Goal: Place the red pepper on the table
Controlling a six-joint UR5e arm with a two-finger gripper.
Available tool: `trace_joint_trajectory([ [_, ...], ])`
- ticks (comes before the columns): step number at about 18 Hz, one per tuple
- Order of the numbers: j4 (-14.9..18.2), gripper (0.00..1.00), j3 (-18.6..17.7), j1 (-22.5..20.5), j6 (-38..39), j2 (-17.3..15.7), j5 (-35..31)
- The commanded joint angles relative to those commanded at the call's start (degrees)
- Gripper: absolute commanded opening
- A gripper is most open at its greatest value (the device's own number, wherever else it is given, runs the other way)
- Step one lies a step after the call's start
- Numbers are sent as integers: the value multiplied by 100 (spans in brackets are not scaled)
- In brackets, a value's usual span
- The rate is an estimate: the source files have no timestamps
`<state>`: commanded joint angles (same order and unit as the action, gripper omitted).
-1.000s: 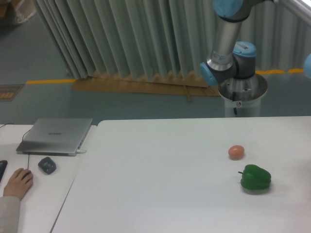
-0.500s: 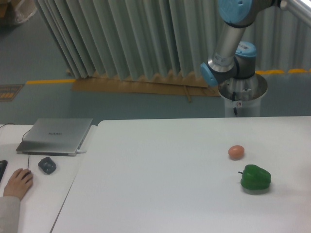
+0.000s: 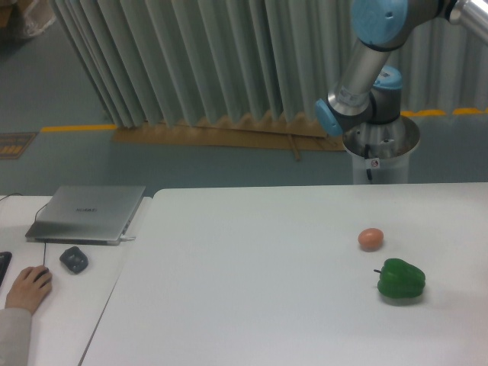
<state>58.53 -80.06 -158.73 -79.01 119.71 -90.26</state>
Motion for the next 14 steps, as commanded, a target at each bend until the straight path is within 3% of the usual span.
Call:
trace_joint_trajectory([
  [11,35,100,-71,44,44,167,-150],
  [14,27,93,-88,44,44,185,-150],
])
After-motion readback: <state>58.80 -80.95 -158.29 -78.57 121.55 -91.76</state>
